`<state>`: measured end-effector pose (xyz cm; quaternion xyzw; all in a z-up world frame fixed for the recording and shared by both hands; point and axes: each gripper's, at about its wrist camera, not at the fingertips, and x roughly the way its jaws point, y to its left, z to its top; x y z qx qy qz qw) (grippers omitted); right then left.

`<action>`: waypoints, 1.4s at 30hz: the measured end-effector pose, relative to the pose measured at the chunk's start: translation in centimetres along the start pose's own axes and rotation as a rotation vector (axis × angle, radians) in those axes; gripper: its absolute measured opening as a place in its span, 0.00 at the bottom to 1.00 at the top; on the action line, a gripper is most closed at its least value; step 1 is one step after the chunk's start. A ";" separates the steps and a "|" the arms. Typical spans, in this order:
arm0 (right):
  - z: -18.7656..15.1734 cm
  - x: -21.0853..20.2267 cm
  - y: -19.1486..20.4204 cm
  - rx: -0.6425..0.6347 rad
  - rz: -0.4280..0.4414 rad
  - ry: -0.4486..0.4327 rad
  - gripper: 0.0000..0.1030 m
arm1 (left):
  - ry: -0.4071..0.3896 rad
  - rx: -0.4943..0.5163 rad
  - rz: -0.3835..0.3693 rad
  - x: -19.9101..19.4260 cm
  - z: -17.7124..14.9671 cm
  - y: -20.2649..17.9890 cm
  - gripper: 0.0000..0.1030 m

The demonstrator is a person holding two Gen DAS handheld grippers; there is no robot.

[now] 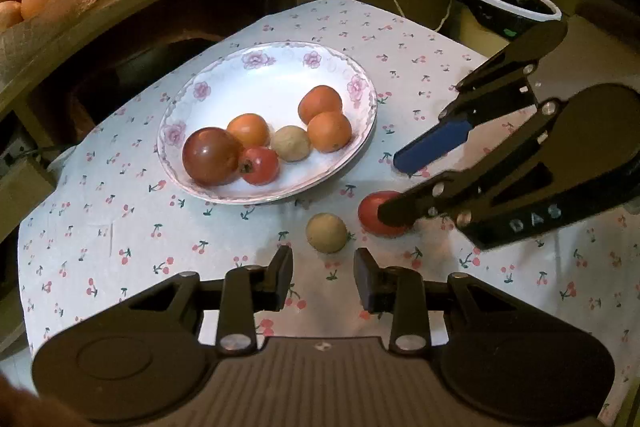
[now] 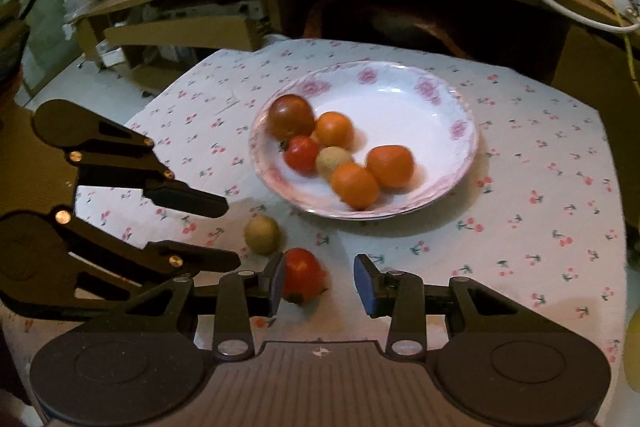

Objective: Organize fruits
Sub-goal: 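Grasp the red tomato with the right gripper while the left grasps the second tan fruit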

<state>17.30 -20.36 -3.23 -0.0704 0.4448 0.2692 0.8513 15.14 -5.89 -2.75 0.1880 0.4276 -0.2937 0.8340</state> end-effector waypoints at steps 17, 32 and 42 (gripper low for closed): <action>0.1 1.7 1.1 0.004 0.072 0.083 0.28 | 0.009 0.008 0.005 0.7 0.0 0.2 0.39; -0.9 -0.2 -1.4 0.049 -0.029 0.076 0.28 | -0.025 -0.141 0.001 3.3 1.0 0.5 0.37; -0.9 -0.3 -1.4 0.036 -0.061 0.067 0.28 | -0.015 -0.096 -0.005 2.1 0.8 -0.7 0.30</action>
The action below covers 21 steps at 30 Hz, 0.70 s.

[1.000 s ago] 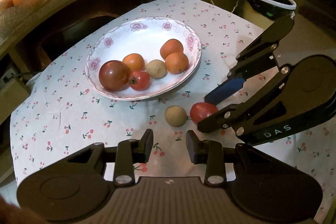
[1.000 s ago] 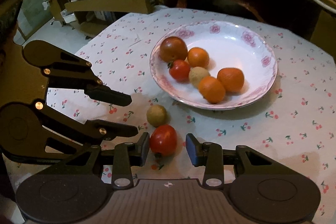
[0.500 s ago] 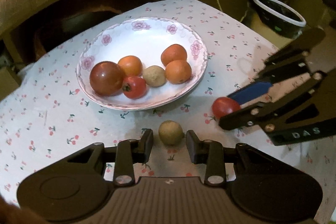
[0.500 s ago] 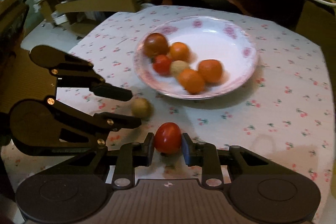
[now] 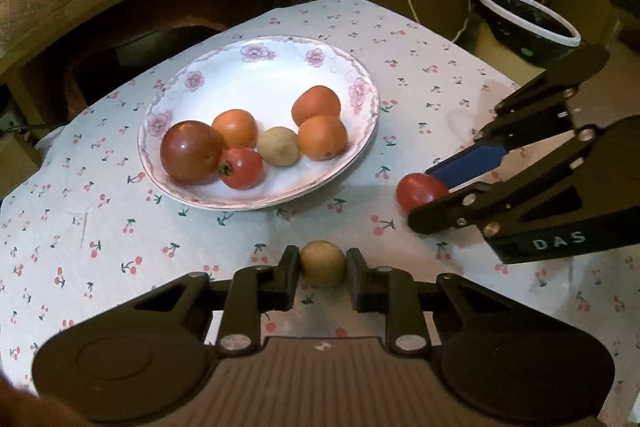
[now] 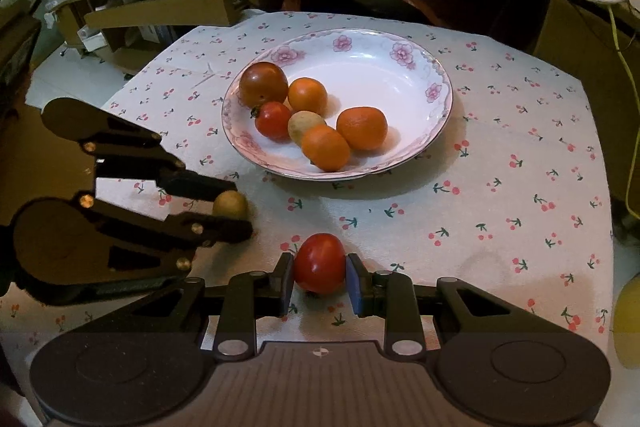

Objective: Organize fruits
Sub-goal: 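Grasp the red tomato with the right gripper while the left grasps the second tan fruit, then carry the red tomato and the tan fruit over the white plate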

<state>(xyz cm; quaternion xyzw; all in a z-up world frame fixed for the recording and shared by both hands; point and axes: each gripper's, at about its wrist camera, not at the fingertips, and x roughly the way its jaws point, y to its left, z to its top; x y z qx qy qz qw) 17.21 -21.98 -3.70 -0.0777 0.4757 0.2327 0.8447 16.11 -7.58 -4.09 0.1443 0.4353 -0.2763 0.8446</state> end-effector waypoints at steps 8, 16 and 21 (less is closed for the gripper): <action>0.0 0.1 0.7 -0.030 0.008 0.008 0.28 | 0.011 0.019 -0.008 -0.4 -0.5 0.2 0.30; 0.0 0.5 0.8 -0.028 0.010 0.018 0.31 | 0.022 0.054 -0.005 -0.5 -0.8 -0.4 0.38; 0.0 0.5 0.6 -0.019 0.005 0.014 0.34 | 0.023 0.058 0.003 -0.4 -0.9 -0.5 0.42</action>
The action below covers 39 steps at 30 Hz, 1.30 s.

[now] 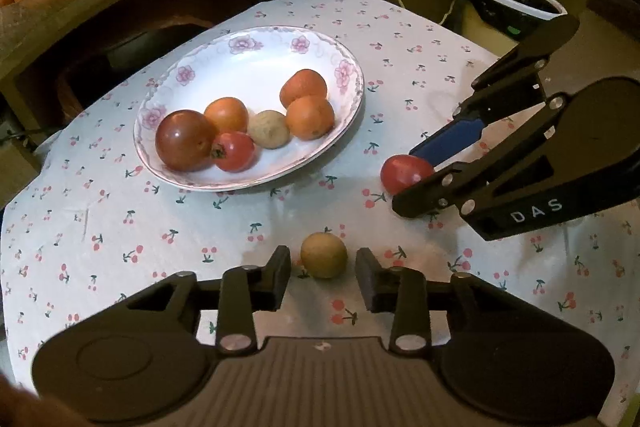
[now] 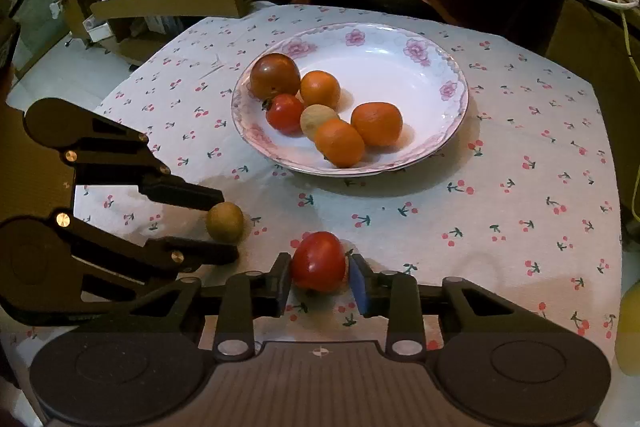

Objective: Organize fruits
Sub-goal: 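Carry the red tomato and the tan fruit over the white plate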

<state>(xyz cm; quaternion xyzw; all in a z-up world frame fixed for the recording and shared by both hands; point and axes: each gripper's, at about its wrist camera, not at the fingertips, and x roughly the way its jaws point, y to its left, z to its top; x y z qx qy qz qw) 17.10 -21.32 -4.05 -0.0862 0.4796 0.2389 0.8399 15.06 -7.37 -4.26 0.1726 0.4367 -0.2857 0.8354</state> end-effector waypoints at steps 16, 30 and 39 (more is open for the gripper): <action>0.2 0.1 0.2 -0.001 -0.001 0.017 0.29 | 0.004 -0.010 -0.001 0.1 0.4 -0.2 0.30; 0.7 -0.7 0.3 0.021 0.009 -0.012 0.28 | -0.040 -0.030 0.005 -0.9 1.8 0.0 0.30; 1.9 -1.5 0.0 0.055 -0.011 -0.065 0.28 | -0.074 -0.041 0.044 -1.5 3.1 0.5 0.30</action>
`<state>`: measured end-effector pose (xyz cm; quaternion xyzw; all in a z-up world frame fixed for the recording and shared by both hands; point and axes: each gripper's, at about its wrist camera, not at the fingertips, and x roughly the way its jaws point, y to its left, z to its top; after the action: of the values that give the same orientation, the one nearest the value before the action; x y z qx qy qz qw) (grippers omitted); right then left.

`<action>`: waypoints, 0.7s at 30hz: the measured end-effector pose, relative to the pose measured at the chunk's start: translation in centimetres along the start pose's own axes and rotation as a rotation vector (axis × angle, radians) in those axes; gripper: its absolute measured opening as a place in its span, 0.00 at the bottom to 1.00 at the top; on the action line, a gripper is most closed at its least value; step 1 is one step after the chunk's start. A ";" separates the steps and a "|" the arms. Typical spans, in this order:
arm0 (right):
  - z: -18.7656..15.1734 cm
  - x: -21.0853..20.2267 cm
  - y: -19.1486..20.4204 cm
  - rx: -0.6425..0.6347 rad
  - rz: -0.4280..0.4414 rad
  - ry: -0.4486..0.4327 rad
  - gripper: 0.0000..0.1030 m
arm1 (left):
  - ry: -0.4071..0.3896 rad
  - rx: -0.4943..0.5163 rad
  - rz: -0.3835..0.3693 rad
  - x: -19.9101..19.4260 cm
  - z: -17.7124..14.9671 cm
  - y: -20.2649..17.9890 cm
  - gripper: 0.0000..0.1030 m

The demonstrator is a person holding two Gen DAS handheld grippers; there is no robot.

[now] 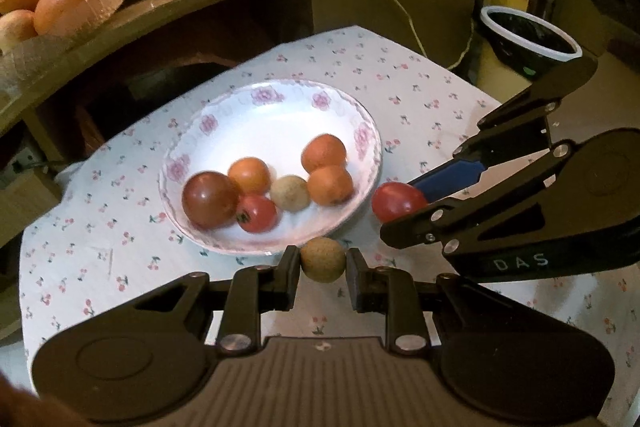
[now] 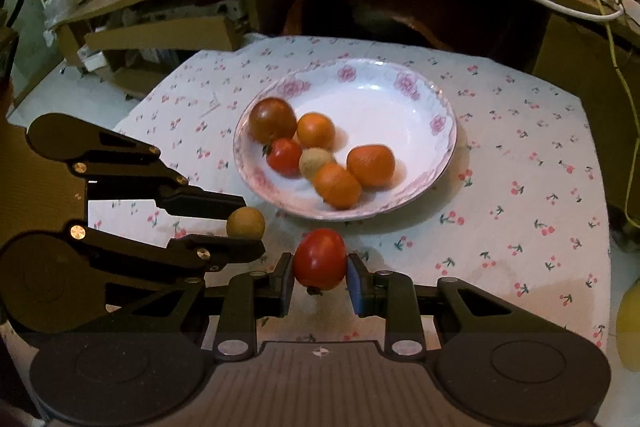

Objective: Organize fruits
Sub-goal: 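Carry the red tomato and the tan fruit over the white plate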

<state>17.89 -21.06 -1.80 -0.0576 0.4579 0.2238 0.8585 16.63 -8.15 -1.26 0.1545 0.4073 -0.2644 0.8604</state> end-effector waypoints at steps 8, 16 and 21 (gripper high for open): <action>1.3 -0.2 -0.4 0.024 -0.033 -0.048 0.29 | -0.031 -0.007 0.047 0.0 1.5 0.7 0.29; 2.7 0.4 -1.4 0.063 -0.069 -0.085 0.30 | -0.052 -0.026 0.090 1.0 2.8 1.6 0.29; 3.4 1.1 -2.0 0.093 -0.063 -0.101 0.30 | -0.052 -0.054 0.098 1.8 3.0 2.6 0.29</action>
<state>21.86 -21.45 -1.01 -0.0208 0.4218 0.1777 0.8888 20.98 -8.08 -0.69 0.1440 0.3839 -0.2146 0.8865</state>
